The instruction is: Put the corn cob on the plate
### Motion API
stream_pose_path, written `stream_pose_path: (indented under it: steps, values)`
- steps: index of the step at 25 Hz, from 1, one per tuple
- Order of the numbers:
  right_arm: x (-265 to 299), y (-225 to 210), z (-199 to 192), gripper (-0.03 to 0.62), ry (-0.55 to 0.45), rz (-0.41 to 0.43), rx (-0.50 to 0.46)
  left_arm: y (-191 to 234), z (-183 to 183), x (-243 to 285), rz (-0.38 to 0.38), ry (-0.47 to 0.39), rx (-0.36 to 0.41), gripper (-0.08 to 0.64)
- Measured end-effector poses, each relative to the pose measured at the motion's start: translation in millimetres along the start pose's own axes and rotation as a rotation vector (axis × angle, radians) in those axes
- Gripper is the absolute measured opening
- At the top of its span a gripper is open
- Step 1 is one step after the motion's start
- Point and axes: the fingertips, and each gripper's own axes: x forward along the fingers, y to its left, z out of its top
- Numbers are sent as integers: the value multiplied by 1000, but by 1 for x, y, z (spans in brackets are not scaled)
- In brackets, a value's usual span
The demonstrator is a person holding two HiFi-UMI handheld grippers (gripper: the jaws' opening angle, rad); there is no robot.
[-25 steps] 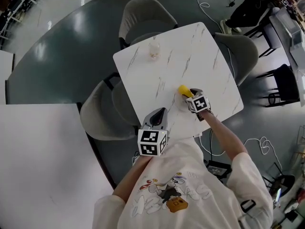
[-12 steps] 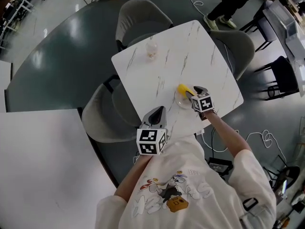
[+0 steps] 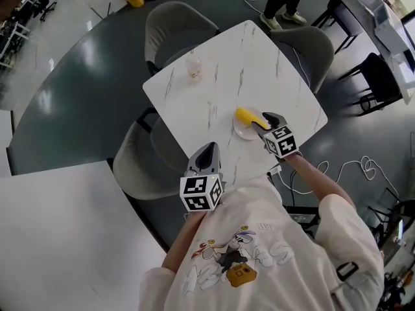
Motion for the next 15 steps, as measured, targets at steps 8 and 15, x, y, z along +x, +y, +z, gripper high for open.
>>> stream_pose_path:
  steps: [8,15]
  values:
    - [-73,51,20,218,-77,181,131,-9,12,-13,-24,-48,67,8]
    - [-118,87,66,98,-165,275,-61,-56,35,-21,-203,-89,183,8]
